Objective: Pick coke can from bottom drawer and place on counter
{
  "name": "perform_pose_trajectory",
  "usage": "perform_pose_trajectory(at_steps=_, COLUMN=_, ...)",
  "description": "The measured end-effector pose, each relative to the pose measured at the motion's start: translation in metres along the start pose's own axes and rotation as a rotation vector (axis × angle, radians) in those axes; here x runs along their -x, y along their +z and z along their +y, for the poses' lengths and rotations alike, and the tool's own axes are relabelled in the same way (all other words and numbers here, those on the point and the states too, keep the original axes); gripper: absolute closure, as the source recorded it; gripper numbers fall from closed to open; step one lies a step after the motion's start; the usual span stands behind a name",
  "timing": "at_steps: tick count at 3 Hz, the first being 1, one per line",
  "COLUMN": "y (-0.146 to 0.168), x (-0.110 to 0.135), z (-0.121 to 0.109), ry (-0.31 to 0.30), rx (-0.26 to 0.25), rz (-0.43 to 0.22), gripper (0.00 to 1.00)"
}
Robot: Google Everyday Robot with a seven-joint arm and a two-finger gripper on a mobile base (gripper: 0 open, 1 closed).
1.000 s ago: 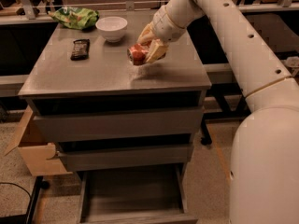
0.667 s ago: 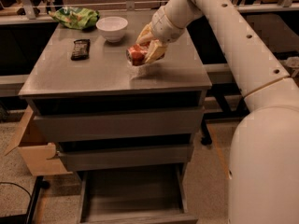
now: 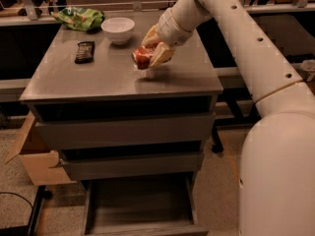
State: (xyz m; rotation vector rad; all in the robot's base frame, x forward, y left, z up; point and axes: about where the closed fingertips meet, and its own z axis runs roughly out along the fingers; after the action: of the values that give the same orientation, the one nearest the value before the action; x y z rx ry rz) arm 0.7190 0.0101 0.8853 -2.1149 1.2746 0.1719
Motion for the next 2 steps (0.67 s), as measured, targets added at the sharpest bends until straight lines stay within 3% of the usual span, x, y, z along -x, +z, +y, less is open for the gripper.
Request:
perform_pose_trajectory(at_steps=1, y=0.0038, x=0.0005, z=-0.0006, ry=-0.001, rx=0.001, rz=-0.003, gripper=0.00)
perform_pose_trajectory(at_steps=2, y=0.0038, x=0.0005, z=-0.0006, ry=-0.001, rx=0.001, rz=-0.003, gripper=0.00)
